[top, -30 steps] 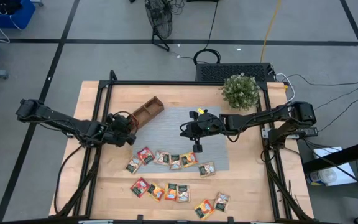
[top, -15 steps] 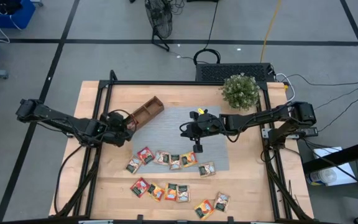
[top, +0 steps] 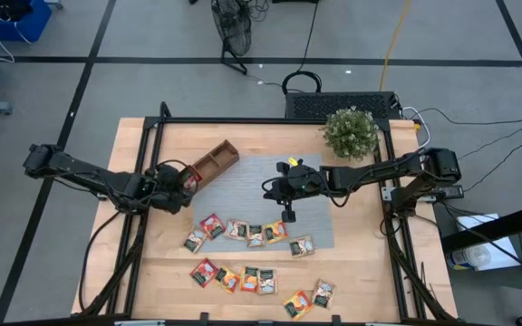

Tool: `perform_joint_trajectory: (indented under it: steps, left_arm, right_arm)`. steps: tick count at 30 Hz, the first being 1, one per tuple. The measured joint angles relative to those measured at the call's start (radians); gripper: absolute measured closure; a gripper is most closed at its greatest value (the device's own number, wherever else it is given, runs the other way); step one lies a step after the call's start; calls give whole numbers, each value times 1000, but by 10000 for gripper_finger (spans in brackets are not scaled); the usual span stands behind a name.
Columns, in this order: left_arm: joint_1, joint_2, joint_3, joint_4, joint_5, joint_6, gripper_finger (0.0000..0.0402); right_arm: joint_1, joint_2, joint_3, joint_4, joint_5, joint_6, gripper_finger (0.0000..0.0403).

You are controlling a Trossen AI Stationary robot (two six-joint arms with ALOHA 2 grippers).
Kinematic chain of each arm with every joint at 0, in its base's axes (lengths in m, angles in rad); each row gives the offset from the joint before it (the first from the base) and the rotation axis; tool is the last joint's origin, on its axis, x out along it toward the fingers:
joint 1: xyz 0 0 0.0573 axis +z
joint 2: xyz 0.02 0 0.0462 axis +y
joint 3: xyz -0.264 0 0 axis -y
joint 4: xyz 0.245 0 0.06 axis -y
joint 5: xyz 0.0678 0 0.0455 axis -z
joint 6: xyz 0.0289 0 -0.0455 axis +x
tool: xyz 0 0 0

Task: Pick & Place Tea
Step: Put the red tea bag into the left section of the wooden organizer

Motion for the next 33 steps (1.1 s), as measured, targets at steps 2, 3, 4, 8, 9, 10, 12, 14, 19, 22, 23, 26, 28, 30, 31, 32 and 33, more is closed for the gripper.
perform_joint_trajectory:
  steps: [2, 3, 4, 8, 9, 10, 12, 14, 19, 22, 23, 26, 28, 30, 31, 32, 33]
  left_arm:
    - [0, 0, 14, 6, -1, 15, 305]
    - [0, 0, 22, 8, -2, 26, 305]
    - [0, 0, 29, 8, -2, 37, 305]
    - [0, 0, 73, 8, -7, 83, 305]
    - [0, 0, 83, 8, -7, 97, 305]
    - [0, 0, 93, 6, -8, 112, 305]
    - [0, 0, 114, 7, -9, 143, 305]
    - [0, 0, 137, 6, -9, 162, 305]
    - [-31, 0, 214, 43, -9, 219, 305]
    - [-80, 0, 226, 199, -8, 398, 305]
    - [-98, 0, 226, 265, -6, 469, 305]
    - [-157, 0, 221, 451, 11, 671, 305]
    - [-191, 0, 217, 512, 18, 742, 305]
    - [-212, 0, 217, 529, 18, 756, 305]
    - [-220, 0, 217, 529, 20, 749, 305]
    - [-224, 0, 217, 527, 34, 731, 305]
    - [-226, 0, 217, 522, 62, 712, 305]
  right_arm:
    - [0, 0, 0, 0, 0, 1, 403]
    - [0, 0, 0, 0, 0, 1, 403]
    - [0, 0, 0, 0, 0, 1, 403]
    - [0, 0, 0, 0, 0, 0, 403]
    - [0, 0, 0, 0, 0, 0, 403]
    - [0, 0, 0, 0, 0, 0, 403]
    - [0, 0, 0, 0, 0, 1, 403]
    - [2, 0, 0, 0, 0, 1, 403]
    - [24, 0, -53, 88, -42, -1, 403]
    - [37, 0, -104, 174, -146, -1, 403]
    - [42, 0, -125, 206, -178, -2, 403]
    - [60, 0, -189, 276, -235, -2, 403]
    - [75, 0, -228, 321, -236, 1, 403]
    - [87, 0, -264, 360, -236, 0, 403]
    - [92, 0, -281, 379, -236, 0, 403]
    - [95, 0, -297, 398, -236, 1, 403]
    - [99, 0, -311, 419, -235, 1, 403]
